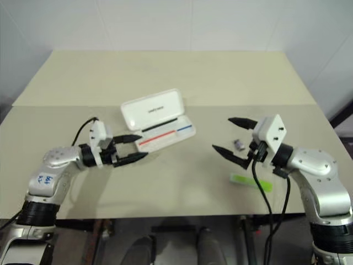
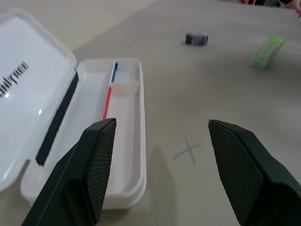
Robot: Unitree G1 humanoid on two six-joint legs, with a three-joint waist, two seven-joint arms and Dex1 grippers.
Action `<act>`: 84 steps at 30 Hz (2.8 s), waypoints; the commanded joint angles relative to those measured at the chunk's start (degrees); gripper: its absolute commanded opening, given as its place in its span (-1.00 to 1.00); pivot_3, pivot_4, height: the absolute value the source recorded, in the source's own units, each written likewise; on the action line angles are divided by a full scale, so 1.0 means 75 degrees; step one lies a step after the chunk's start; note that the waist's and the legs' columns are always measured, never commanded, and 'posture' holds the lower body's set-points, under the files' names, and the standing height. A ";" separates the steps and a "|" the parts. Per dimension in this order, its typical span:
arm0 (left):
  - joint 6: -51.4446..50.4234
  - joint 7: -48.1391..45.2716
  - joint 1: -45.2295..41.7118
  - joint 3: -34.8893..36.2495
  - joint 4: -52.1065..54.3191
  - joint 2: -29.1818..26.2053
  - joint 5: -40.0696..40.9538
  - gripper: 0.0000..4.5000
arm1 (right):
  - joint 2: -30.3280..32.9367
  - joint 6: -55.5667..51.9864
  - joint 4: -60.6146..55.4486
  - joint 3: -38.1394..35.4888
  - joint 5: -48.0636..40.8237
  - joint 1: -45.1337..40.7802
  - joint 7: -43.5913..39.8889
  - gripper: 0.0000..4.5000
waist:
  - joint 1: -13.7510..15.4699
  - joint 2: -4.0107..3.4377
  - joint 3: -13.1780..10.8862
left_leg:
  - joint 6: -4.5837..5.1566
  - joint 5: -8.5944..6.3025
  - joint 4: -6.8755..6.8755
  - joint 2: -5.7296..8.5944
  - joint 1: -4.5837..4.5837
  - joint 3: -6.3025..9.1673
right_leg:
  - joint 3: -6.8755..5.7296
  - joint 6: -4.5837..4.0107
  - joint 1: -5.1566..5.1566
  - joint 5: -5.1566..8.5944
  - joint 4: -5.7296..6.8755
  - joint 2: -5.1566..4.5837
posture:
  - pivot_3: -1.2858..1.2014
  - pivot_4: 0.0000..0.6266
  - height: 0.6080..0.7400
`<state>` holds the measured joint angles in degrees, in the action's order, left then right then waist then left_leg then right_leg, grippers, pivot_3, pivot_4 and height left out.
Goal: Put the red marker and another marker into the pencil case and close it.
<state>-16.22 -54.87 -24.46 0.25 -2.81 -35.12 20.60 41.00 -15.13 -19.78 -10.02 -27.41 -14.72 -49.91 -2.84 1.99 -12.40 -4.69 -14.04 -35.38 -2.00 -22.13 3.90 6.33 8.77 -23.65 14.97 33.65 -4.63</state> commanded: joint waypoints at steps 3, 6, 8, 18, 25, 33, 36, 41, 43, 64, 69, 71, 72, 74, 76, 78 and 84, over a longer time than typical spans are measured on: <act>-0.0128 0.0084 -0.0320 -0.0634 -0.0401 0.0181 -0.0626 0.44 | -0.0163 -0.0054 -0.0690 -0.0186 -0.0142 0.0099 0.0396 1.00 | 0.0004 0.0000 0.0000 | 0.0000 0.0000 -0.0006 0.0001 -0.0003 0.0000 | 0.0000 -0.0002 0.0001 0.0001 -0.0002 0.0000 | 0.03 -0.52 1.00; 0.0007 0.0110 -0.0497 -0.0769 -0.0724 0.0281 -0.0840 0.44 | -0.0121 -0.0090 -0.0857 -0.0289 -0.0188 0.0292 0.0420 1.00 | 0.0022 0.0001 0.0002 | 0.0000 0.0000 -0.0006 0.0000 -0.0003 0.0002 | 0.0000 -0.0003 0.0001 0.0001 -0.0001 0.0001 | 0.03 -0.52 1.00; 0.0007 0.0077 -0.0626 -0.0856 -0.0908 0.0351 -0.0933 0.44 | -0.0059 -0.0131 -0.0963 -0.0360 -0.0228 0.0430 0.0411 1.00 | 0.0037 0.0001 0.0002 | 0.0000 0.0000 -0.0007 0.0001 -0.0003 0.0001 | 0.0000 -0.0003 0.0001 0.0001 -0.0001 0.0001 | 0.03 -0.52 1.00; 0.0383 0.0088 -0.0952 -0.0936 -0.1501 0.0594 -0.1272 0.44 | -0.0050 -0.0287 -0.1423 -0.0564 -0.0301 0.0829 0.0593 1.00 | 0.0066 0.0001 0.0002 | 0.0001 0.0000 -0.0025 0.0001 0.0001 0.0001 | 0.0000 -0.0014 0.0010 0.0007 -0.0001 0.0001 | 0.03 -0.52 1.00; 0.0243 0.0108 -0.1072 -0.1053 -0.1618 0.0484 -0.1543 0.44 | 0.0218 -0.0486 -0.1607 -0.0620 -0.0596 0.1106 0.0278 1.00 | 0.0101 0.0001 0.0002 | 0.0002 0.0001 -0.0032 0.0001 0.0001 0.0001 | 0.0000 -0.0020 0.0014 0.0011 -0.0002 0.0001 | 0.03 -0.52 1.00; 0.0255 -0.0008 -0.1205 -0.1117 -0.1717 0.0511 -0.1734 -0.53 | 0.0420 -0.0516 -0.1540 -0.0541 -0.0716 0.1061 0.0065 1.00 | 0.0113 0.0001 0.0002 | 0.0003 0.0002 -0.0033 0.0001 0.0000 0.0001 | 0.0000 -0.0021 0.0014 0.0011 -0.0005 0.0001 | 0.03 -0.52 1.00; 0.0275 -0.0061 -0.1242 -0.1152 -0.1720 0.0527 -0.1759 -0.99 | 0.0414 -0.0531 -0.1539 -0.0507 -0.0719 0.1025 0.0060 1.00 | 0.0125 0.0001 0.0002 | 0.0003 0.0001 -0.0033 0.0001 -0.0001 0.0001 | 0.0000 -0.0020 0.0014 0.0011 -0.0005 0.0001 | 0.03 -0.52 1.00; 0.0309 -0.0252 -0.1304 -0.1224 -0.1456 0.0530 -0.1751 -0.99 | 0.0387 -0.0532 -0.1501 -0.0457 -0.0711 0.0976 0.0065 1.00 | 0.0147 0.0001 0.0002 | 0.0003 0.0001 -0.0032 0.0001 -0.0003 0.0001 | 0.0000 -0.0020 0.0014 0.0011 -0.0008 0.0001 | 0.03 -0.52 1.00; 0.0343 -0.0392 -0.1298 -0.1230 -0.1349 0.0493 -0.1719 -0.99 | 0.0388 -0.0525 -0.1475 -0.0443 -0.0704 0.0956 0.0057 1.00 | 0.0147 0.0001 0.0002 | 0.0003 0.0001 -0.0031 0.0001 -0.0003 0.0001 | 0.0000 -0.0020 0.0014 0.0011 -0.0009 0.0001 | 0.03 -0.52 1.00; 0.0321 -0.2491 0.0076 -0.1097 0.0862 -0.1322 -0.1020 -0.99 | 0.0300 -0.0495 -0.1300 -0.0316 -0.0658 0.0835 0.0016 1.00 | 0.0140 0.0001 0.0002 | 0.0005 -0.0002 -0.0026 -0.0001 -0.0008 0.0001 | 0.0001 -0.0031 0.0010 0.0016 -0.0021 0.0000 | 0.03 -0.52 1.00; 0.0426 -0.2359 -0.0078 -0.1241 0.0672 -0.1206 -0.1178 -0.99 | 0.0276 -0.0508 -0.1347 -0.0323 -0.0673 0.0872 0.0070 1.00 | 0.0138 0.0001 0.0002 | 0.0005 -0.0002 -0.0027 -0.0001 -0.0009 0.0000 | 0.0001 -0.0031 0.0010 0.0016 -0.0023 0.0000 | 0.03 -0.52 1.00; 0.0459 -0.2337 -0.0138 -0.1314 0.0622 -0.1155 -0.1239 -0.99 | 0.0265 -0.0511 -0.1378 -0.0324 -0.0679 0.0901 0.0104 1.00 | 0.0138 0.0001 0.0002 | 0.0005 -0.0002 -0.0027 -0.0001 -0.0009 0.0001 | 0.0001 -0.0031 0.0010 0.0017 -0.0023 0.0000 | 0.03 -0.52 1.00; 0.0439 -0.2329 -0.0172 -0.1328 0.0598 -0.1115 -0.1233 -0.99 | 0.0261 -0.0515 -0.1386 -0.0316 -0.0679 0.0899 0.0121 1.00 | 0.0139 0.0001 0.0002 | 0.0005 -0.0002 -0.0028 -0.0001 -0.0009 0.0000 | 0.0001 -0.0031 0.0010 0.0017 -0.0023 0.0000 | 0.03 -0.52 1.00; 0.0436 -0.2315 -0.0271 -0.1384 0.0538 -0.1033 -0.1260 -0.99 | 0.0250 -0.0526 -0.1401 -0.0292 -0.0678 0.0884 0.0152 1.00 | 0.0159 0.0001 0.0002 | 0.0005 -0.0001 -0.0030 -0.0001 -0.0010 0.0001 | 0.0001 -0.0031 0.0011 0.0016 -0.0023 0.0000 | 0.03 -0.52 1.00; 0.0425 -0.2297 -0.0375 -0.1446 0.0504 -0.0937 -0.1282 -0.99 | 0.0236 -0.0537 -0.1419 -0.0276 -0.0682 0.0871 0.0175 1.00 | 0.0171 0.0001 0.0002 | 0.0006 -0.0001 -0.0032 0.0000 -0.0011 0.0001 | 0.0001 -0.0031 0.0012 0.0016 -0.0022 0.0000 | 0.03 -0.52 1.00; 0.0393 -0.2344 -0.0441 -0.1499 0.0504 -0.0866 -0.1264 -0.99 | 0.0222 -0.0539 -0.1413 -0.0268 -0.0679 0.0852 0.0182 1.00 | 0.0163 0.0001 0.0002 | 0.0006 -0.0001 -0.0035 0.0000 -0.0012 0.0001 | 0.0001 -0.0030 0.0013 0.0016 -0.0022 0.0000 | 0.03 -0.52 1.00; 0.0358 -0.2267 -0.0585 -0.1616 0.0557 -0.0581 -0.1252 -0.08 | 0.0166 -0.0535 -0.1365 -0.0191 -0.0642 0.0736 0.0195 1.00 | 0.0148 0.0001 0.0002 | 0.0006 -0.0001 -0.0032 -0.0001 -0.0012 0.0001 | 0.0001 -0.0030 0.0011 0.0016 -0.0022 0.0001 | 0.03 -0.52 1.00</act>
<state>-13.84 -72.04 -27.92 -11.89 -0.07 -39.46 10.96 42.46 -19.23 -28.78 -11.37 -31.88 -8.53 -49.05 -1.73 1.99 -12.39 -4.65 -14.05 -35.62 -2.00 -22.22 3.91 6.34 8.54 -23.57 15.09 33.48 -4.62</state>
